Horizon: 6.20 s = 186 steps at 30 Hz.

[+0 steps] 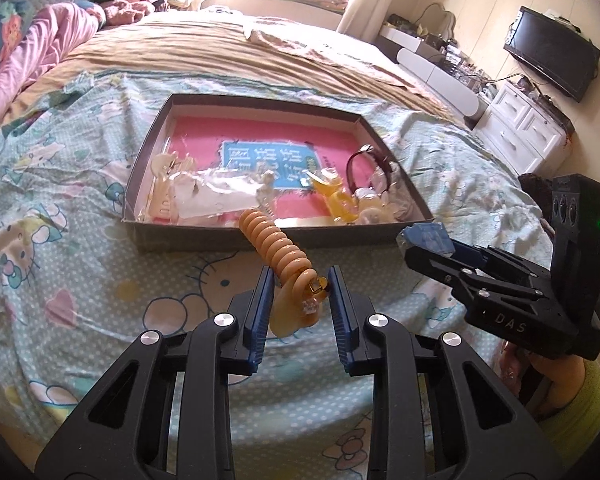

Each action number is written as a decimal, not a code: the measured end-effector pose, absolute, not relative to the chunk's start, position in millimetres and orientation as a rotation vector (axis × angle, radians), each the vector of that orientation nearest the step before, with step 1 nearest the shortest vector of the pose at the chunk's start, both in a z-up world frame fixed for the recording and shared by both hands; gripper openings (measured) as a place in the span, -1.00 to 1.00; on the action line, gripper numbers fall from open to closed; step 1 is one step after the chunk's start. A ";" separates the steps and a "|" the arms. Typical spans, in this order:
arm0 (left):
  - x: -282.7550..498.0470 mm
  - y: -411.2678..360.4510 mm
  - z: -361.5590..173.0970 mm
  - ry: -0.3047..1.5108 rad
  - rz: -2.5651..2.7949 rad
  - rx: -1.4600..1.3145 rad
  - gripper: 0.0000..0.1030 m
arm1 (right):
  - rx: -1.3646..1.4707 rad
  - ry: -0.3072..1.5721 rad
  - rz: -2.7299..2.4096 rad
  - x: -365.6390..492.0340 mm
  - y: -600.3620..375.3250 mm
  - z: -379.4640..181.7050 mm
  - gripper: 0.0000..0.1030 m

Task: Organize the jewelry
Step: 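Carry the hair tie with the left tool while the right tool carries the blue box over the tray, then open the left tool to drop the hair tie in the tray while the right tool releases the box there, then withdraw both tools back from the tray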

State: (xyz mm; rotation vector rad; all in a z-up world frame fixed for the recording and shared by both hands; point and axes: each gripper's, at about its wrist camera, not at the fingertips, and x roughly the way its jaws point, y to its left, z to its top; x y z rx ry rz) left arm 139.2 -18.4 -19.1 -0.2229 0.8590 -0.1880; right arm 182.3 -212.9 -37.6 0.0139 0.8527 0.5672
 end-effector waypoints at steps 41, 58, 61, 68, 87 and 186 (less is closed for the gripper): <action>208.4 -40.8 -8.2 0.840 -0.211 -0.172 -0.61 | 0.018 0.699 0.452 216.4 -258.4 8.1 -0.08; 227.0 -38.2 -31.5 0.864 -0.237 -0.169 -0.61 | -0.020 0.711 0.433 233.9 -249.2 -0.1 -0.08; 231.1 -38.3 -38.1 0.877 -0.239 -0.166 -0.61 | -0.024 0.727 0.434 236.5 -246.2 -6.4 -0.08; 238.2 -36.4 -49.7 0.905 -0.236 -0.170 -0.61 | -0.033 0.769 0.438 239.2 -240.6 -23.2 -0.08; 246.1 -29.8 -60.5 0.923 -0.214 -0.170 -0.61 | -0.049 0.826 0.473 246.9 -226.3 -51.9 -0.08; 104.4 -12.5 -7.1 0.811 -0.077 -0.109 0.81 | -0.026 0.766 0.482 124.3 -230.2 -13.8 0.91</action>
